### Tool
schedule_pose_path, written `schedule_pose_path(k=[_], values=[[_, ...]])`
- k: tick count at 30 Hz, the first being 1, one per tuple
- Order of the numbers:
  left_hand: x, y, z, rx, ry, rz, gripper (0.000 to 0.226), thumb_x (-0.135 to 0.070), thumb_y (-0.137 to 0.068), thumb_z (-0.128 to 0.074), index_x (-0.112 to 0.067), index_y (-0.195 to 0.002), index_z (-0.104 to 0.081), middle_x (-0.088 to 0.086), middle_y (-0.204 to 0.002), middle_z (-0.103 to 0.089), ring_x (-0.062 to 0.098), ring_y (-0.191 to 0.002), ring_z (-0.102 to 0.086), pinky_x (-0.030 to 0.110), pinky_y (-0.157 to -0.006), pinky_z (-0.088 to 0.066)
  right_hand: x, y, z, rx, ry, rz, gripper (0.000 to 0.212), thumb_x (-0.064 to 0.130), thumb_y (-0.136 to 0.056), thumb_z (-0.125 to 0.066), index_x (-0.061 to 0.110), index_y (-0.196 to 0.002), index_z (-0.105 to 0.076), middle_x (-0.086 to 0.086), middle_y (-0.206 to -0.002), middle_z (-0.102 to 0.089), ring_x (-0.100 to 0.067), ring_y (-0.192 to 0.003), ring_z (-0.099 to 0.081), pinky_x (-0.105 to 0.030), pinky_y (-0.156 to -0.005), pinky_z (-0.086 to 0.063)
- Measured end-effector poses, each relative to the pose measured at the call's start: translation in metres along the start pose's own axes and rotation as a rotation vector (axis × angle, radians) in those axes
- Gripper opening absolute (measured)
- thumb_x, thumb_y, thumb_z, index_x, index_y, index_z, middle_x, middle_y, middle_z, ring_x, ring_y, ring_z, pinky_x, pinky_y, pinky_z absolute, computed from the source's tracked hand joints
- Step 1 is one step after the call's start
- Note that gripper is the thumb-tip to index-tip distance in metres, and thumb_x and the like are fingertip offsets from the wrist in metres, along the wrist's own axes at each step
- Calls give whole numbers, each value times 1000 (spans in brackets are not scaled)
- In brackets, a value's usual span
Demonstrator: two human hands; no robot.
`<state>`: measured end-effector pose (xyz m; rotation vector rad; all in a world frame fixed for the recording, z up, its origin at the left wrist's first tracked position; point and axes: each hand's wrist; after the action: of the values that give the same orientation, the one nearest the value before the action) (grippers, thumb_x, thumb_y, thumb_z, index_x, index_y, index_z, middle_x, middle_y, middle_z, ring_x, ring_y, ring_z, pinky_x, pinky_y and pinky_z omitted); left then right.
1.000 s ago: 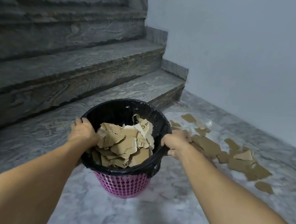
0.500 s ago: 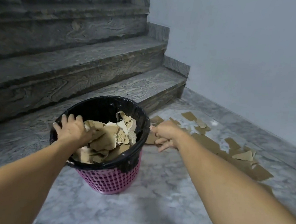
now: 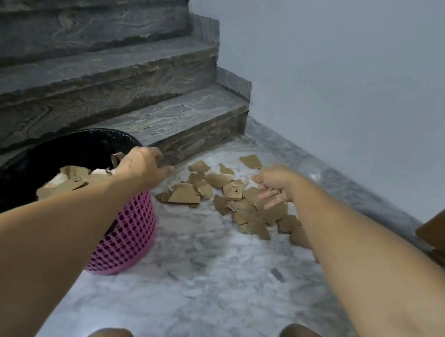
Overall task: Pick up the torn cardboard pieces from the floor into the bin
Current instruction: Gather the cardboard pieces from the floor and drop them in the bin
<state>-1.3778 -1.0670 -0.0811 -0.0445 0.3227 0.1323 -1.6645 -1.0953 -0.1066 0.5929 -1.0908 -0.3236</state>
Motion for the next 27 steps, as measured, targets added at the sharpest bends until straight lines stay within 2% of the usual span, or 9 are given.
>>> schedule_pose_path(k=[3,8,10,16,19,22,24,26,27], values=[[-25,-6,-6,141,-24,-2,42,-47,-86,-66,-10,-105,-65,9,-103,-64,26,-91,-59,38,-79,-51,-17,-4,34,-15,-4,-37,48,24,-100,-56,6,-142,-44,-13,-116,-51,-29,-104,-59,-51,-77,-55],[-45,-27,-20,430,-75,-26,46,-55,-82,-67,-9,-86,-63,6,-85,-53,22,-74,-50,32,-65,-37,-41,-19,63,-47,24,-95,46,25,-97,-60,5,-137,-46,-12,-105,-56,-31,-109,-63,-54,-87,-55],[-46,-34,-28,487,-95,-47,45,-57,-80,-68,-14,-83,-57,5,-86,-51,20,-75,-48,32,-67,-36,-48,-24,68,-58,32,-103,45,26,-97,-62,4,-134,-47,-13,-106,-58,-30,-101,-66,-54,-87,-55],[-50,-65,-70,538,-78,-31,45,-52,-81,-70,-9,-91,-63,10,-95,-59,25,-87,-58,33,-72,-42,-85,-54,87,-78,6,-215,22,28,-98,-59,12,-111,-53,-5,-75,-57,-14,-48,-51,-54,-89,-56],[-57,-78,-117,554,-57,-2,42,-50,-81,-70,-10,-95,-69,6,-99,-64,21,-87,-58,29,-70,-44,-121,-71,103,-124,-29,-293,28,27,-97,-59,11,-120,-53,-7,-90,-58,-18,-70,-61,-50,-78,-56],[-64,-92,-174,623,30,53,49,-57,-67,-75,-10,-83,-69,8,-84,-63,20,-71,-57,27,-59,-46,-165,-84,118,-198,-57,-401,38,25,-98,-58,9,-131,-49,-9,-107,-54,-30,-102,-62,-51,-78,-50],[-66,-102,-217,638,94,127,47,-57,-58,-77,-17,-81,-66,6,-91,-62,22,-79,-61,32,-67,-55,-197,-91,127,-280,-50,-495,22,22,-97,-61,6,-111,-55,-14,-105,-53,-33,-92,-57,-51,-79,-49],[-70,-100,-243,668,223,226,40,-42,-73,-77,-14,-97,-61,8,-107,-58,27,-97,-58,40,-82,-54,-222,-98,130,-362,-69,-558,10,9,-99,-55,0,-95,-55,-19,-96,-53,-31,-79,-51,-34,-87,-49],[-72,-100,-258,687,291,284,37,-36,-82,-73,-13,-105,-56,10,-112,-54,30,-101,-55,43,-87,-51,-238,-107,134,-386,-76,-580,11,1,-101,-49,-6,-100,-57,-25,-102,-55,-34,-87,-53,-17,-93,-45]])
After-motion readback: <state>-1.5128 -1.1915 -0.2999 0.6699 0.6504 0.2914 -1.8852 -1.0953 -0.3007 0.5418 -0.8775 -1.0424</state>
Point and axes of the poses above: each hand's wrist, its own y-axis away from the middle knuckle, its own z-axis out of the back of the hand, x = y × z
